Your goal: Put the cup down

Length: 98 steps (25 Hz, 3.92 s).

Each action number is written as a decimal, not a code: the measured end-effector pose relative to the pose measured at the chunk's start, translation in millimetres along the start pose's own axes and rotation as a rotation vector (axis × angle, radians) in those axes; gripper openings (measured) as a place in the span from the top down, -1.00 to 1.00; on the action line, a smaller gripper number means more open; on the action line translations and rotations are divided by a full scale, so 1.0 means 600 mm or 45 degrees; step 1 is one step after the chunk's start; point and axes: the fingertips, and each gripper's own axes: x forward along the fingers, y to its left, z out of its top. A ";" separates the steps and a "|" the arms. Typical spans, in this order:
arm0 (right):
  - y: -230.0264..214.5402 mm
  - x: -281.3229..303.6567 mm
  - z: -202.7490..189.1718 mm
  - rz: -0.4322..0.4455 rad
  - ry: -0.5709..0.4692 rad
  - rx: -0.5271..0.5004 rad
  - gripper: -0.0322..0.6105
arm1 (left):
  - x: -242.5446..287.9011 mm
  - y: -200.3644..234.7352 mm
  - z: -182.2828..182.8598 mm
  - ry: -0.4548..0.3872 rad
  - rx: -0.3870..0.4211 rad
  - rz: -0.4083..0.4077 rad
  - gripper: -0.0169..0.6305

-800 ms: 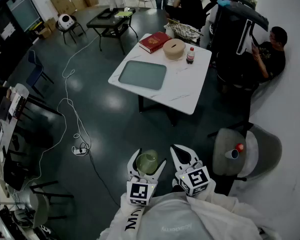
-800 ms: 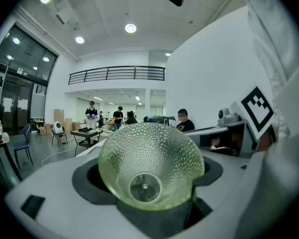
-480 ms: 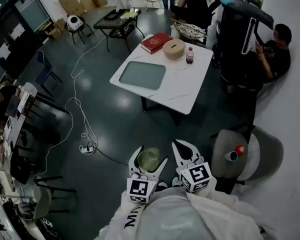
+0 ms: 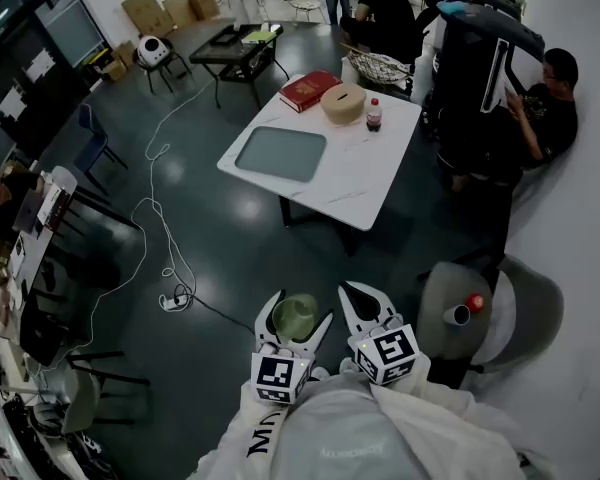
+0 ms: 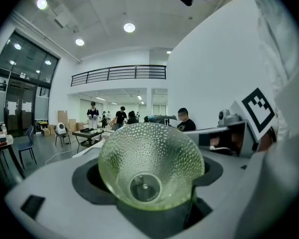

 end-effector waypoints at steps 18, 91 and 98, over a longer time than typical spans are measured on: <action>-0.024 0.022 0.005 0.064 -0.010 0.004 0.89 | 0.020 0.030 0.007 -0.026 0.012 0.112 -0.36; -0.095 0.649 0.089 -0.187 -0.005 0.059 0.89 | 0.348 0.609 0.064 -0.010 -0.041 -0.065 -0.36; -0.132 0.676 0.079 -0.202 0.006 0.084 0.89 | 0.391 0.625 0.064 0.007 -0.030 -0.061 -0.36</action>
